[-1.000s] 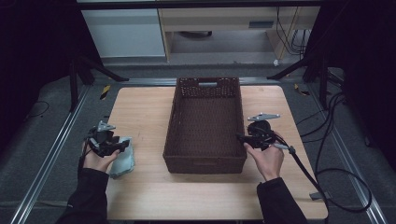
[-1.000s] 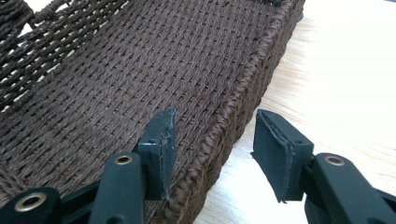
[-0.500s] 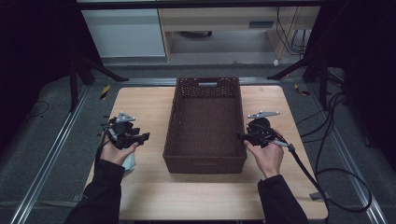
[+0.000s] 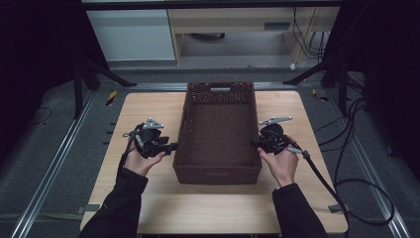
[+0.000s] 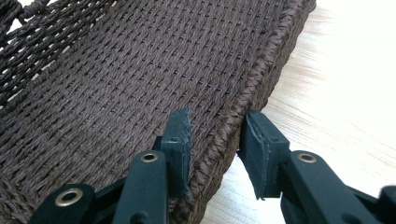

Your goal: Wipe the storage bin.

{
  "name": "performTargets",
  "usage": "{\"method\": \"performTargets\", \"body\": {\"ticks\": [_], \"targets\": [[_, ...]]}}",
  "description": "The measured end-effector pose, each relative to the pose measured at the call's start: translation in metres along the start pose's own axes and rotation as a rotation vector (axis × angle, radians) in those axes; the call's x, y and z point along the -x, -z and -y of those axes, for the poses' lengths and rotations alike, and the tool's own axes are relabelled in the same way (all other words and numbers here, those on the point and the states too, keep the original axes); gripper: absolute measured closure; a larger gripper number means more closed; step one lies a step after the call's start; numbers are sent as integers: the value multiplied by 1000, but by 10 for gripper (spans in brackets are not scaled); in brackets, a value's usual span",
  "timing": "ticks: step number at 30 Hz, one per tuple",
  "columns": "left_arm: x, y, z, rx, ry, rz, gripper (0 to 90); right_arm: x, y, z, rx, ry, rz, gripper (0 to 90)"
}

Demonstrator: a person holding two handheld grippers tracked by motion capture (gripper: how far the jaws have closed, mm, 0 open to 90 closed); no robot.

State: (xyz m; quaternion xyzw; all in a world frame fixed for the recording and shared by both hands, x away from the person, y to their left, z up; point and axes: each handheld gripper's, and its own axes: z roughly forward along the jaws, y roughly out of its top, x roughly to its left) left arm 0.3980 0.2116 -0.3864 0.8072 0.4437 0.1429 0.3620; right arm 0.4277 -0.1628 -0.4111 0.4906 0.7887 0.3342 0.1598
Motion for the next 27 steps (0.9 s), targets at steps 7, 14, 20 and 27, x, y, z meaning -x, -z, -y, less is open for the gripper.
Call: {"method": "performTargets", "body": {"ticks": [7, 14, 20, 27], "targets": [[4, -12, 3, -15, -11, 17, 562, 0, -1, 0, 8, -1, 3, 657], [8, -20, 5, -27, -17, 28, 621, -1, -3, 0, 11, -9, 5, 672], [14, -20, 7, -36, 5, 42, 630, 2, -5, -1, 16, -8, 18, 687], [24, -15, 11, -47, 9, 43, 622, 4, 0, -2, 22, -2, 34, 648]]}}
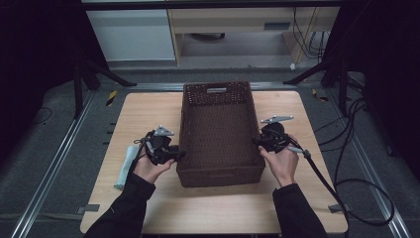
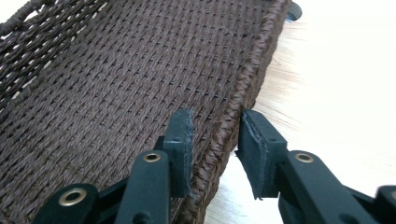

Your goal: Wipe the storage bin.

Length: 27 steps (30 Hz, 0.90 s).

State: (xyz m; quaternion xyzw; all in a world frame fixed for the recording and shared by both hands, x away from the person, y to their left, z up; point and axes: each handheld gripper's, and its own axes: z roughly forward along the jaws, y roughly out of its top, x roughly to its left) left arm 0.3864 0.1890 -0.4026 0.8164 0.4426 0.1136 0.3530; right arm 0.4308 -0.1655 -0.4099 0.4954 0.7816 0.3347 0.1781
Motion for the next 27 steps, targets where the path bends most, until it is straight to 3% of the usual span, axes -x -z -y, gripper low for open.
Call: {"method": "performTargets", "body": {"ticks": [5, 9, 11, 17, 27], "targets": [[1, 1, 0, -4, -1, 6, 614, 1, -2, 0, -19, 4, 6, 665], [-3, 1, -3, -13, 0, 18, 580, -2, -7, 1, -31, 16, 12, 736], [-4, 2, -4, 9, -14, -17, 558, -3, -8, 1, -34, 21, 18, 750], [-9, 6, -10, 23, -36, -67, 534, -4, -8, 2, -28, 38, 1, 758], [-30, 5, -8, 22, -6, -85, 526, -17, -12, 1, -13, 49, -68, 759]]}}
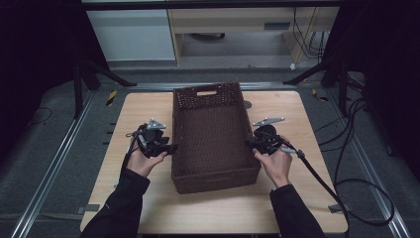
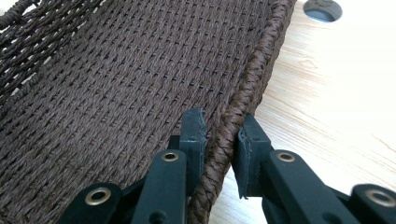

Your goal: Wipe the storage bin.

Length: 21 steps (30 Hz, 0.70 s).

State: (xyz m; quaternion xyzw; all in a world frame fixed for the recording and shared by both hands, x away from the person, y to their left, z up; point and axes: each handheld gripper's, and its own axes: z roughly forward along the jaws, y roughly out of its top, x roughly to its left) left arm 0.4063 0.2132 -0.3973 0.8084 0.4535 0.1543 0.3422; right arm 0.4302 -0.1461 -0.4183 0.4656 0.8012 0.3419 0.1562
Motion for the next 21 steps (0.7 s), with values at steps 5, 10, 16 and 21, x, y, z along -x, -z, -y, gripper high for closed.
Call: {"method": "performTargets", "body": {"ticks": [5, 10, 16, 21], "targets": [[-3, -7, 3, -21, 2, 12, 528, -5, -2, -1, -1, 6, -12, 758], [1, -7, 3, -23, 1, -8, 552, -6, -1, -2, -3, -7, -2, 718], [9, -4, 5, -39, -11, -25, 555, -2, 15, -4, 23, -12, 18, 646], [12, -2, 6, -45, -17, -21, 533, -5, 22, -2, 9, 4, 23, 741]]}}
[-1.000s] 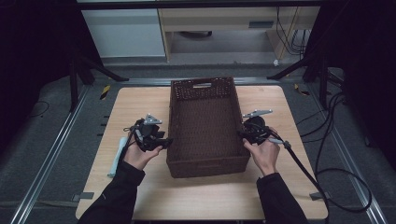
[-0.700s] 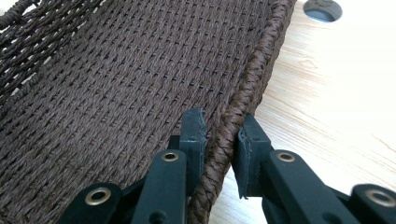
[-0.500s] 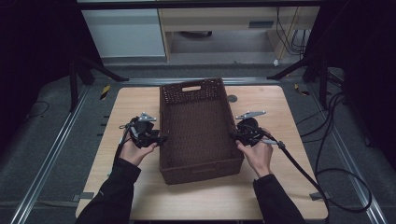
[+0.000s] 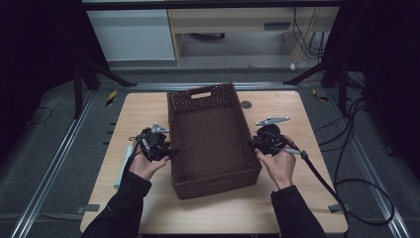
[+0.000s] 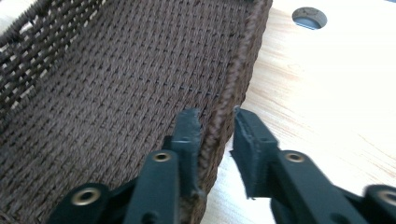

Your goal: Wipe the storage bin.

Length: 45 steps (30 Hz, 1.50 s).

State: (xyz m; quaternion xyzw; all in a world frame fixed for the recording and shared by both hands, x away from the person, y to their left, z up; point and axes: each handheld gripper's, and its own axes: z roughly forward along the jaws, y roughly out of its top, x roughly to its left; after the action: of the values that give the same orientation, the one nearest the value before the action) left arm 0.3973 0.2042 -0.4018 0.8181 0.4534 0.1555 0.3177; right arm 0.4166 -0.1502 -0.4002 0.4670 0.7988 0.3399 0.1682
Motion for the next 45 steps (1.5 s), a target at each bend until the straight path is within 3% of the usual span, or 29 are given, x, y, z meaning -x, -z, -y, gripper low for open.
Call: {"method": "performTargets", "body": {"ticks": [3, 7, 13, 19, 25, 32, 34, 39, 42, 45], "targets": [[-4, 0, -1, 10, 17, 21, 497, -2, -1, 0, 0, -1, 8, 757], [-12, 0, -4, 43, 30, 9, 454, 0, -2, -1, 4, -14, 15, 771], [-19, -7, -6, 44, 53, 75, 485, 3, -6, -3, 18, -12, 35, 781], [-12, -5, -5, 41, 44, 42, 524, 3, -1, -2, 2, 1, 40, 726], [-3, -1, -3, 31, 22, 25, 517, -1, 6, 3, -18, 12, 50, 785], [-9, 0, -7, 26, 41, 68, 496, 2, 3, 1, -15, -15, 55, 803], [-10, 3, -9, 59, 26, 28, 487, 4, 1, -1, -16, -16, 67, 808], [-15, 2, -9, 73, 45, 44, 492, 6, -1, -4, -16, -13, 88, 813], [-11, -1, -8, 63, 36, 52, 527, 5, 0, -3, -14, -9, 94, 779], [-6, -1, -7, 62, 17, 24, 522, 3, 7, -3, -10, -6, 91, 757]]}}
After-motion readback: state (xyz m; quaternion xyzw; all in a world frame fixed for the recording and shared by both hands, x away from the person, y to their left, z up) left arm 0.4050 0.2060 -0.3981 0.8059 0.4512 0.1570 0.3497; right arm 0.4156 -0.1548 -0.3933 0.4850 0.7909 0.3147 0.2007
